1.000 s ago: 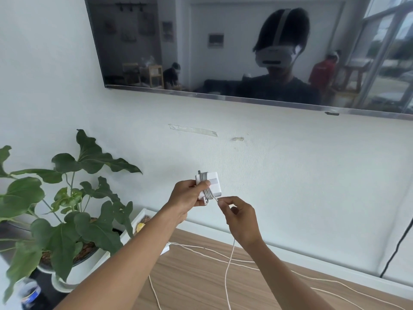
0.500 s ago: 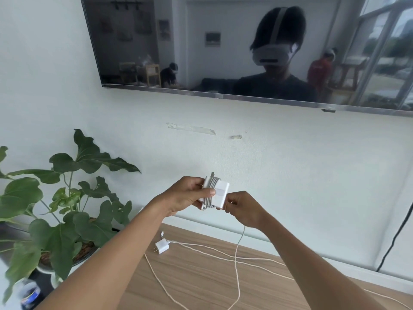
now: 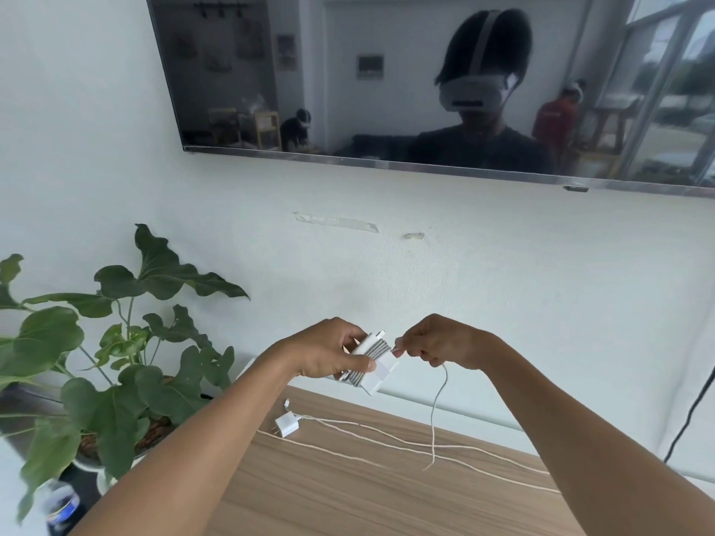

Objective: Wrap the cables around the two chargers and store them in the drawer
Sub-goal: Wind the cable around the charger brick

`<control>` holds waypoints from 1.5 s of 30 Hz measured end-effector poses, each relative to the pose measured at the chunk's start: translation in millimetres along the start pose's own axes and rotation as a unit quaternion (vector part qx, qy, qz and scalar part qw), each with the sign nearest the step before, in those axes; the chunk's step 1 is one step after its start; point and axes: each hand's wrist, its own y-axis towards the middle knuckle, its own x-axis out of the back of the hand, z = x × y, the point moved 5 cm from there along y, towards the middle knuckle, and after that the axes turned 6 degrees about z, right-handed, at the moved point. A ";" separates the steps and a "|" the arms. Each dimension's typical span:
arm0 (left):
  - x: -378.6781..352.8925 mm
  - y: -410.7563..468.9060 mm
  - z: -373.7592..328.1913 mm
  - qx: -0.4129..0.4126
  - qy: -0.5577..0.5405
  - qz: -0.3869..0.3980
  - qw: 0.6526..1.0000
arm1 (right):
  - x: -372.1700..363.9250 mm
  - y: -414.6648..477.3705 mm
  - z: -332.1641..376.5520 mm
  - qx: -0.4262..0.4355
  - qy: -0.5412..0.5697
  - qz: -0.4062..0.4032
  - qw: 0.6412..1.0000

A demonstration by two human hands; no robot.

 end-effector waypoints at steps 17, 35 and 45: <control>14.1 19.5 1.6 0.032 -0.244 -0.225 0.943 | -23.8 -7.7 37.1 0.209 -0.223 -0.334 0.892; 8.9 8.6 0.1 0.071 -0.369 -0.237 0.896 | -51.6 -9.6 21.1 0.265 -0.165 -0.363 0.878; 6.2 11.7 3.2 0.063 -0.356 -0.304 0.882 | -52.5 -9.9 -13.3 0.208 0.083 -0.327 0.918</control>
